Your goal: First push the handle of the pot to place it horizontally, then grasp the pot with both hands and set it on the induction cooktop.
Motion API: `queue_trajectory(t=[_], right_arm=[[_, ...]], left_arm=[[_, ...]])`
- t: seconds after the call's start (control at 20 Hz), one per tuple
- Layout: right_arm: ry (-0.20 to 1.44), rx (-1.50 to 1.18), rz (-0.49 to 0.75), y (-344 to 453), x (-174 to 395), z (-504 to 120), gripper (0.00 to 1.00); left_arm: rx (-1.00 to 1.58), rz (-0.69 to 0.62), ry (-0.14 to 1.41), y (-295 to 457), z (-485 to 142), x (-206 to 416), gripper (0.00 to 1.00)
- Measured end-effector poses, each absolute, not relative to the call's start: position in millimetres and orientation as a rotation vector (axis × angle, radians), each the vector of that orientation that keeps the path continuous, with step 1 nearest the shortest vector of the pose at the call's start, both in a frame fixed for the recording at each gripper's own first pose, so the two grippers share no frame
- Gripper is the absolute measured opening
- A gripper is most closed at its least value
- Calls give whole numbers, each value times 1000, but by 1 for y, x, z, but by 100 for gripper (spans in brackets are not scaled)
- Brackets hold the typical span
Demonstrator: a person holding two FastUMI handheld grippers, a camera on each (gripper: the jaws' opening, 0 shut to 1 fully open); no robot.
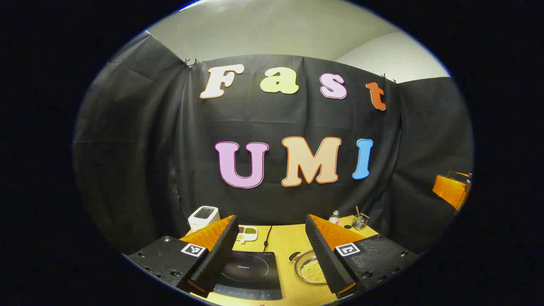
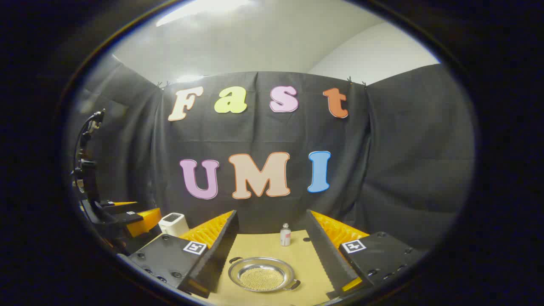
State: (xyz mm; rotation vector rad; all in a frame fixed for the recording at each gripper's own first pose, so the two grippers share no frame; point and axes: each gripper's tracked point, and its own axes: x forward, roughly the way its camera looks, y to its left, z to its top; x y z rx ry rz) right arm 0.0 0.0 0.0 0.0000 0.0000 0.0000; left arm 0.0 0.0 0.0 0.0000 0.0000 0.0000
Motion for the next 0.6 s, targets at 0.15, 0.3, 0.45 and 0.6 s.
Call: queue_trajectory(t=[0.15, 0.3, 0.45, 0.6], right_arm=[[-3, -14, -2, 2, 0, 1, 99], [-5, -9, 11, 9, 6, 4, 99], [-4, -20, 28, 19, 8, 3, 99], [1, -34, 34, 25, 10, 0, 99]], left_arm=[[0, -1, -3, 1, 0, 1, 92], [-1, -6, -9, -1, 2, 3, 95], [8, -8, -17, 1, 4, 3, 95], [15, -8, -22, 5, 4, 3, 92]])
